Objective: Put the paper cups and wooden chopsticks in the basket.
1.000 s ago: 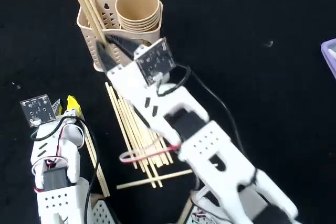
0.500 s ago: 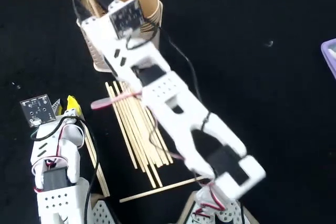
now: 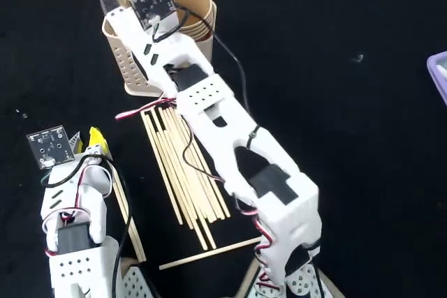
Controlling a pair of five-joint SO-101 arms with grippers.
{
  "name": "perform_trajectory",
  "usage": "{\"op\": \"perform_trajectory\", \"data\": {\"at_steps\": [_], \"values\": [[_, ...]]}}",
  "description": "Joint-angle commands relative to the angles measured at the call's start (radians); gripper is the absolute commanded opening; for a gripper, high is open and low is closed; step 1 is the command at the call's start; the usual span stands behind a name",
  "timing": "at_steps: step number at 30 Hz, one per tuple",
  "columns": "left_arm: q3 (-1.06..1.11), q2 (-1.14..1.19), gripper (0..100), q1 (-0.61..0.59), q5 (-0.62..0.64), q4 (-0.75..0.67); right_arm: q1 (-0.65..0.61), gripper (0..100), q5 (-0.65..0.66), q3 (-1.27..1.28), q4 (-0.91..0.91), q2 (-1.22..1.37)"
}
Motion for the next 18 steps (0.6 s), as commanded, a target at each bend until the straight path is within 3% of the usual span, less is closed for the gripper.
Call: {"op": "perform_trajectory", "data": {"at_steps": [1, 7, 12, 18], "values": [[0.022, -0.014, 10, -0.001, -0.008, -0.006, 0.026, 1.1, 0.011, -0.058, 0.008, 0.019], [0.022, -0.014, 10, -0.001, -0.008, -0.006, 0.021, 1.8, 0.011, -0.097, 0.233, -0.001], [0.022, -0.014, 10, -0.001, -0.008, -0.006, 0.026, 11.6, 0.008, -0.137, 0.379, -0.027], [0.022, -0.014, 10, -0.001, -0.008, -0.006, 0.026, 8.8, 0.011, -0.137, 0.439, -0.088]]}}
